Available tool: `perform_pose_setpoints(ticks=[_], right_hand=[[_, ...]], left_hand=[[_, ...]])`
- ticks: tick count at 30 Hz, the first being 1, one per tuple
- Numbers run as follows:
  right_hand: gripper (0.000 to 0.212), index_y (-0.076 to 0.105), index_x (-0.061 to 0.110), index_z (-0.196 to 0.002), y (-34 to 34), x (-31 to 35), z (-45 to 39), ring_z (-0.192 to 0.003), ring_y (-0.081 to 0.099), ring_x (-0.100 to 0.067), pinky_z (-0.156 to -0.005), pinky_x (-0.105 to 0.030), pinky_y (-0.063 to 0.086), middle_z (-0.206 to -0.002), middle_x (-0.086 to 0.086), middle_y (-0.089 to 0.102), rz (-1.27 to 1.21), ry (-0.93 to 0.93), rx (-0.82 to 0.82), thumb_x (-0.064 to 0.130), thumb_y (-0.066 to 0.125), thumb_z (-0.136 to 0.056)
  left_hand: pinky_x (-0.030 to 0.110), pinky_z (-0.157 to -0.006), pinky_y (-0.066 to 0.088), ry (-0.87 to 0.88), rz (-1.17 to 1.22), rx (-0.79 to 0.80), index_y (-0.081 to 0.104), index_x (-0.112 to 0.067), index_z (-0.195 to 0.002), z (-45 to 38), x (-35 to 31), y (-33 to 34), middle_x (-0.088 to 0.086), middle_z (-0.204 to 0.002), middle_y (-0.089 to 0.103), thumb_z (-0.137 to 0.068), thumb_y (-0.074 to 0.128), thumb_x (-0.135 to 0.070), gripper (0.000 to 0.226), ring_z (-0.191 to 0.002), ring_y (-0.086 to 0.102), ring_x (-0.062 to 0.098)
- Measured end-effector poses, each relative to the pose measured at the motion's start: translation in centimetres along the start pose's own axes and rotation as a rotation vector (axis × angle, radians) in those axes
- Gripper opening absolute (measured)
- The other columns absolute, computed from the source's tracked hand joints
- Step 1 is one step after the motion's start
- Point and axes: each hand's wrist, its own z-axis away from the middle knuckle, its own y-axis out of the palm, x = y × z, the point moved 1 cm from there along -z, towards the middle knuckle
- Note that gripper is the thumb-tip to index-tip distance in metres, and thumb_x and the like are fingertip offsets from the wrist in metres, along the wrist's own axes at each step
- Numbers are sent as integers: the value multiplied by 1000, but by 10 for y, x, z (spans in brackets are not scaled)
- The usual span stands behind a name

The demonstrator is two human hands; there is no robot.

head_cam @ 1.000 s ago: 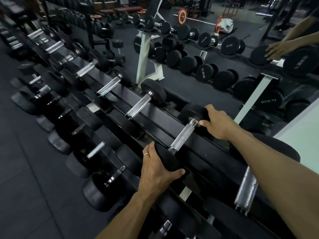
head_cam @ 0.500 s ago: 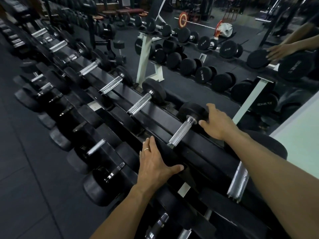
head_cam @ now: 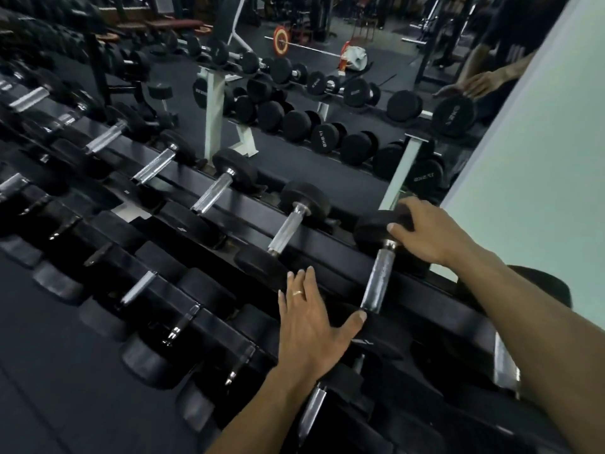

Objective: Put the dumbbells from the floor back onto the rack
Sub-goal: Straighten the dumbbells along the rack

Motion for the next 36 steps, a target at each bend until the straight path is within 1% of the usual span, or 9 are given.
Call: perform_pose_setpoints(ticks=[4,7,11,14,19,22,24,28,36], right_hand=[[66,33,11,-148,-6,-33,2,-130,47,-35,-105,-41,39,-146,-17,45,4,47,58,41,58,-94],[68,39,13,-145,0,-49,-5,-127,50,-34,-104,-39,41,-141,-15,51,-31,-16,135,45,63,-89],[67,35,14,-146,10,-59,-10,-122,53,-34,-102,-40,43,-135,-16,56,-93,-91,195,37,65,-91],[53,38,12,-138,12,-65,-15,-109,58,-35,-90,-41,47,-123,-18,61,-43,-133,181,35,59,-95],[42,44,13,-127,19,-85,-12,-100,60,-34,-80,-38,47,-112,-15,62,-91,-151,123,35,59,-95],[44,44,12,-130,19,-92,-9,-100,59,-32,-76,-34,42,-110,-14,62,-121,-141,113,33,60,-94],[46,44,11,-131,19,-94,-7,-100,59,-33,-76,-33,41,-110,-14,61,-120,-140,105,33,61,-94],[49,43,11,-131,20,-91,-5,-104,60,-37,-84,-41,48,-112,-16,62,-106,-128,75,36,62,-93],[48,42,9,-131,17,-83,-1,-106,58,-42,-87,-44,47,-115,-22,60,-60,-83,88,34,60,-94]], left_hand=[[41,-122,10,-120,87,42,2,-13,-153,9,-14,30,9,-162,6,-74,55,-74,113,-150,-1,21],[44,-118,25,-209,191,22,1,-20,-153,16,-21,45,3,-161,6,-63,56,-82,123,-148,9,19],[37,-117,27,-307,274,-46,-3,-24,-152,32,-37,66,-6,-160,-7,-55,71,-74,132,-148,9,17],[31,-113,27,-342,296,-135,-7,-27,-151,34,-45,76,-11,-159,-14,-49,80,-67,140,-147,13,17],[39,-108,42,-291,251,-144,-3,-44,-144,38,-49,93,-22,-152,-20,-40,80,-70,136,-133,45,28],[23,-111,26,-252,226,-151,-2,-31,-149,35,-48,92,-17,-154,-16,-48,87,-57,137,-144,20,19],[18,-108,20,-219,178,-148,0,-25,-150,31,-44,88,-12,-155,-11,-49,89,-53,137,-144,14,15],[17,-108,20,-192,154,-126,3,-23,-150,24,-35,78,-9,-154,-3,-47,90,-53,138,-142,16,15],[24,-114,26,-161,165,-128,3,-26,-149,23,-32,77,-9,-152,0,-45,89,-56,138,-139,16,9]])
